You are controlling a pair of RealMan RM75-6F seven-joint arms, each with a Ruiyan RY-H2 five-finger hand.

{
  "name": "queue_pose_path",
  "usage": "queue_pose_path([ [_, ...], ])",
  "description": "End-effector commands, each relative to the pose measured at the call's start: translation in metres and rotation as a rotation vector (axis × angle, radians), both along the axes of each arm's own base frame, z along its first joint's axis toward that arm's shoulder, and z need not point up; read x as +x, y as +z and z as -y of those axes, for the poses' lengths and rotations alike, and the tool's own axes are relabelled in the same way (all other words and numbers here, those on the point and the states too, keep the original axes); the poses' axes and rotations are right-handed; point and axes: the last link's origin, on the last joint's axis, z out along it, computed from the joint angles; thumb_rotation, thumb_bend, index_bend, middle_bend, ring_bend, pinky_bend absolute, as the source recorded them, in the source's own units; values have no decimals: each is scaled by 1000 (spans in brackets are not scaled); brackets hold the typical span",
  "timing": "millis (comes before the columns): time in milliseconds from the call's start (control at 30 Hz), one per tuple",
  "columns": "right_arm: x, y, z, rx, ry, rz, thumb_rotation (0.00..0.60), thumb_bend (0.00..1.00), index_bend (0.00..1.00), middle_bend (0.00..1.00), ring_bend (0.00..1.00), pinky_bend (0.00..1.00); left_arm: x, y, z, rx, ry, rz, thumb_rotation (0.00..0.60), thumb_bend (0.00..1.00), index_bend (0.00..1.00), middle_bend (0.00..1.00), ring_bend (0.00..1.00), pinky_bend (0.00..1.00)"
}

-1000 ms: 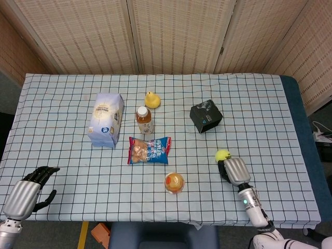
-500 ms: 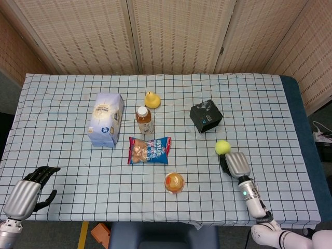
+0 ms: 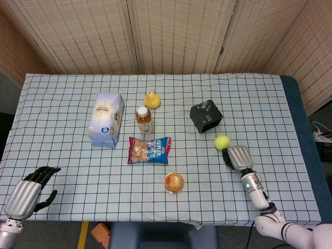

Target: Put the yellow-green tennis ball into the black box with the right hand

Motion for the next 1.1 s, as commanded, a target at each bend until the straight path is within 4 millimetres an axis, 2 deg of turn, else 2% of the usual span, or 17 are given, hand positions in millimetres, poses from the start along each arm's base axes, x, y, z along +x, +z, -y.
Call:
queue_pose_path([
  [33, 0, 1, 4, 7, 1, -3, 600, 831, 1000, 916, 952, 1000, 0, 0, 0, 0, 1, 0, 600, 381, 222, 242, 177, 383],
  [300, -3, 0, 17, 71, -3, -13, 600, 831, 1000, 916, 952, 1000, 0, 0, 0, -1, 1, 0, 600, 381, 221, 242, 177, 383],
  [1100, 4, 1, 57, 95, 12, -24, 600, 831, 1000, 915, 950, 1000, -2, -3, -2, -9, 14, -9, 600, 380, 221, 243, 177, 384],
])
